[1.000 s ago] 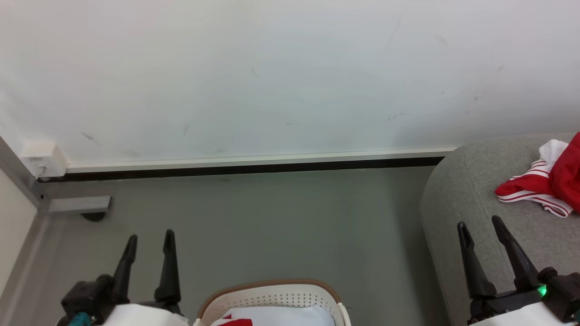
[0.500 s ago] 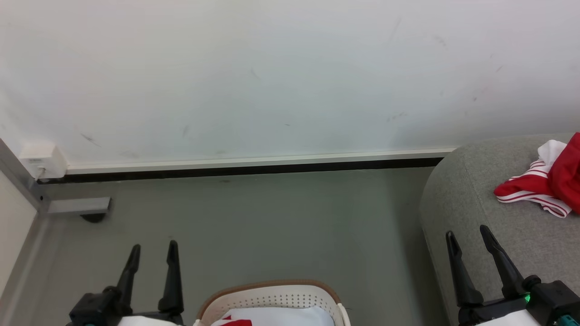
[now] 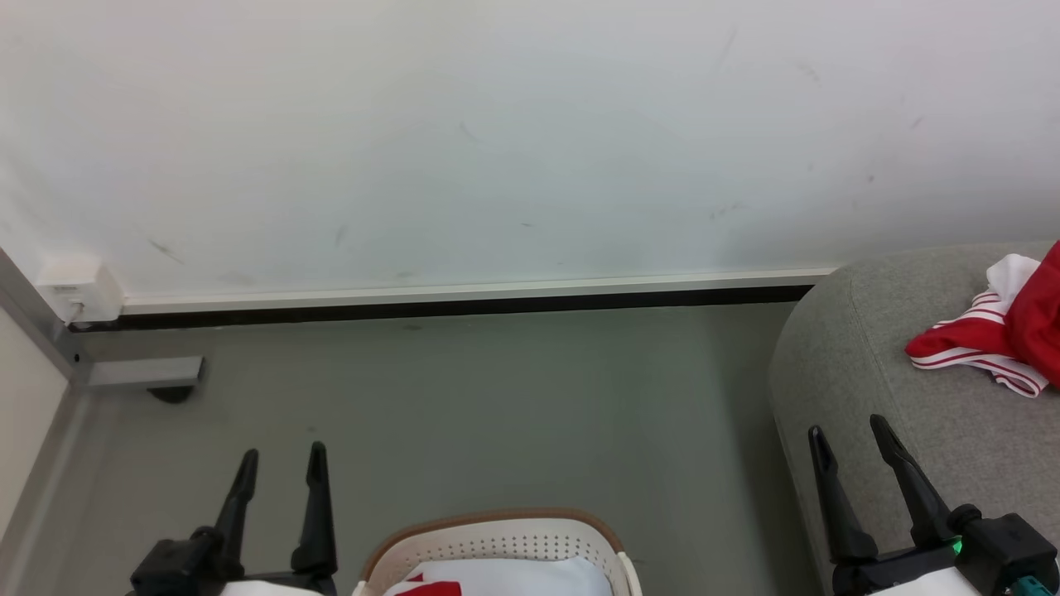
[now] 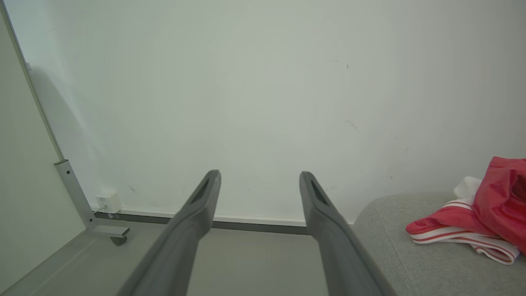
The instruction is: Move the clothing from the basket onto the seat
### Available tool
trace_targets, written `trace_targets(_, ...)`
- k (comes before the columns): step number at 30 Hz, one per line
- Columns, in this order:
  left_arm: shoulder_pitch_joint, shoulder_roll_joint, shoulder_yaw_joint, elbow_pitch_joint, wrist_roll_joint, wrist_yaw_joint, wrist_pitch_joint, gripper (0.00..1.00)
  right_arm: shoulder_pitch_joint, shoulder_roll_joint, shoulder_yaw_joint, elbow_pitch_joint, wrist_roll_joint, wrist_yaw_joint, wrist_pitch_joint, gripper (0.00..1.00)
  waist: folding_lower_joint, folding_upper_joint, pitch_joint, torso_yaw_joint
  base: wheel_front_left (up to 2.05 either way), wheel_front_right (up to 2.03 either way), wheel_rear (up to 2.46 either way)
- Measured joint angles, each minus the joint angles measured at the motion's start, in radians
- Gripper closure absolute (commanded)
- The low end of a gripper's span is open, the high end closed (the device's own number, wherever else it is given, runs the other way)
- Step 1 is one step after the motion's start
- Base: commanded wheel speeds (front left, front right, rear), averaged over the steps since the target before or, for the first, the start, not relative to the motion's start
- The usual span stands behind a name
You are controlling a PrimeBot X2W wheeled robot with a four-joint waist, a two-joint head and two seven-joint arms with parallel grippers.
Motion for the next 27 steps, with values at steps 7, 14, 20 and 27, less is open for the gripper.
trace_targets(7, 0.003, -0.017, 0.021, 0.008, 0.014, -0.016, 0.0, 0.0, -0.002, 0.0, 0.006, 0.001, 0.0, 0.0, -0.003, 0.0, 0.0, 0.0, 0.002, -0.009, 0.0, 0.0, 0.0)
trace_targets(14, 0.002, -0.022, 0.026, 0.022, 0.03, -0.038, 0.0, 0.0, -0.025, 0.0, 0.004, -0.005, 0.0, 0.0, -0.003, 0.0, 0.0, 0.0, 0.028, -0.028, 0.0, 0.0, 0.0)
trace_targets(20, -0.047, -0.009, -0.009, 0.06, 0.054, -0.068, 0.008, 0.0, -0.04, 0.006, -0.004, -0.009, 0.003, 0.0, -0.003, 0.0, 0.0, 0.0, 0.081, -0.049, 0.0, 0.0, 0.0)
trace_targets(27, -0.16, 0.03, -0.073, 0.16, 0.089, -0.134, 0.062, 0.0, -0.099, 0.014, -0.011, -0.023, 0.012, 0.0, -0.004, 0.0, 0.0001, 0.0, 0.173, -0.074, 0.0, 0.0, 0.0)
